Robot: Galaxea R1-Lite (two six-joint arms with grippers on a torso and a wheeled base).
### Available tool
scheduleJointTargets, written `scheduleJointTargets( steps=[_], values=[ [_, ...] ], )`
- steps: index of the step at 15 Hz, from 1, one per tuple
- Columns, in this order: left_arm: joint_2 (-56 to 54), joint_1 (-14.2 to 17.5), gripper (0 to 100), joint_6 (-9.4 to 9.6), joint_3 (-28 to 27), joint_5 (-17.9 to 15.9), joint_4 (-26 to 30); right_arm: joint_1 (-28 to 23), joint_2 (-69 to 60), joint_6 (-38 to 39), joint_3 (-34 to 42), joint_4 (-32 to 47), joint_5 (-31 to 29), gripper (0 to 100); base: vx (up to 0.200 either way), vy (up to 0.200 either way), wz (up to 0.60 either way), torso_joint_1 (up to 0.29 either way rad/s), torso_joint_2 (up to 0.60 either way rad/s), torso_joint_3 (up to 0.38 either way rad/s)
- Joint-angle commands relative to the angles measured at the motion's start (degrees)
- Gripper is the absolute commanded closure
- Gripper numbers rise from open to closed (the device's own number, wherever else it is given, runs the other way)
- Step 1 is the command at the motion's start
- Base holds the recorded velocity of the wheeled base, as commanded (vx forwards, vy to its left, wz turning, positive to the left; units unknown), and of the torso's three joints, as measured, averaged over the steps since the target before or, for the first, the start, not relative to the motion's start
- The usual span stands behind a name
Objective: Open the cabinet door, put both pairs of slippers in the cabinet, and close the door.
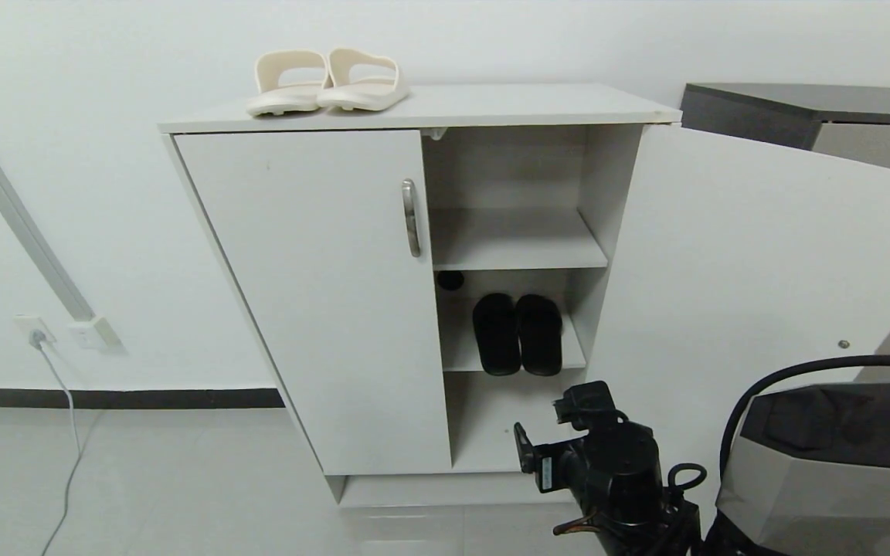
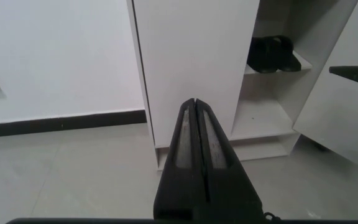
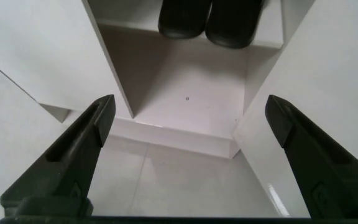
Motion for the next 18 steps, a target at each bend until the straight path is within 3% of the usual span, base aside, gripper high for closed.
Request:
scheduleJointTargets(
  steps=[1, 9, 18],
  values=[
    [0.1, 0.0, 100, 0.01, 0.0, 0.0, 0.0, -0.1, -0.1, 0.0, 0.1, 0.0, 0.0, 0, 0.000, 0.000, 0.00, 0.002, 0.00, 0.207],
    [0.1, 0.0, 100, -0.07, 0.0, 0.0, 0.0, -0.2, 0.0, 0.0, 0.2, -0.1, 0.0, 0, 0.000, 0.000, 0.00, 0.002, 0.00, 0.107],
    [0.1, 0.0, 100, -0.07, 0.0, 0.0, 0.0, -0.3, 0.1, 0.0, 0.2, -0.1, -0.1, 0, 0.000, 0.200, 0.00, 0.006, 0.00, 0.003]
  ],
)
